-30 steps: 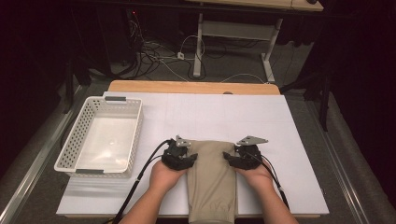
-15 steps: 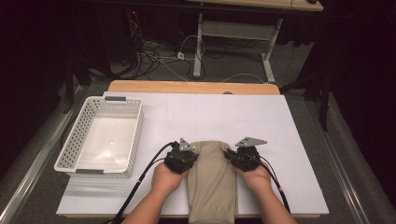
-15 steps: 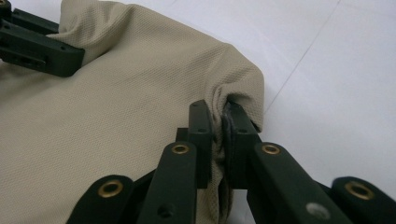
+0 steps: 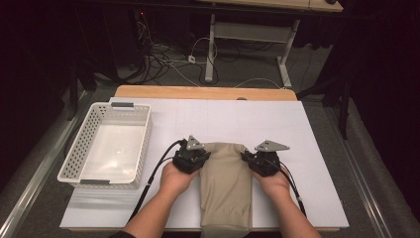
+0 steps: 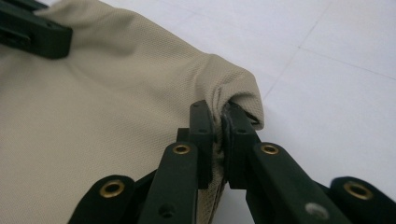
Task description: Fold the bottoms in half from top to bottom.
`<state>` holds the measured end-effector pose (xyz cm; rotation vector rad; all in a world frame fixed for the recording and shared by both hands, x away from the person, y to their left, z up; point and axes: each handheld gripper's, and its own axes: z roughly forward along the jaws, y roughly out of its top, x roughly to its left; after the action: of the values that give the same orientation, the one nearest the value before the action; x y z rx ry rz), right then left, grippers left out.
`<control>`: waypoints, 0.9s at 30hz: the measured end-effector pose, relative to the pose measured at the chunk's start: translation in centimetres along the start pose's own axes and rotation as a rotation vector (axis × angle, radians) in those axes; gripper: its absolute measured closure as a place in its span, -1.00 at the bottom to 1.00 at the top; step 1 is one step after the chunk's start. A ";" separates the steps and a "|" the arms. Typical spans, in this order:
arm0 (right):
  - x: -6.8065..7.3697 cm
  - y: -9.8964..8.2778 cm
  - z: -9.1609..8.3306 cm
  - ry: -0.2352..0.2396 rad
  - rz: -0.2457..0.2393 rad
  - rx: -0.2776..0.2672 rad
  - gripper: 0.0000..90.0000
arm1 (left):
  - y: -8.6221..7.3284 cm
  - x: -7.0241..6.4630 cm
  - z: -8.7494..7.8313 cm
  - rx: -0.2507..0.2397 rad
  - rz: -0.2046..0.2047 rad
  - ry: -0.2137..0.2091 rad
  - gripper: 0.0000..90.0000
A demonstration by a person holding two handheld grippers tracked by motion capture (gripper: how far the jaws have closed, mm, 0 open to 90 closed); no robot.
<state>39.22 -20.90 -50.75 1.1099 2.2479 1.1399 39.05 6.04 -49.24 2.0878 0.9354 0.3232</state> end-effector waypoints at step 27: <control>-1.6 3.4 -4.9 -0.091 0.026 -0.091 -0.09 | 0.2 -2.2 -3.1 -0.054 0.081 0.048 -0.26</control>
<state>38.76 -23.39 -45.11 1.1342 2.0977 1.1658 36.02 6.16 -46.91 2.0804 0.8618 0.4374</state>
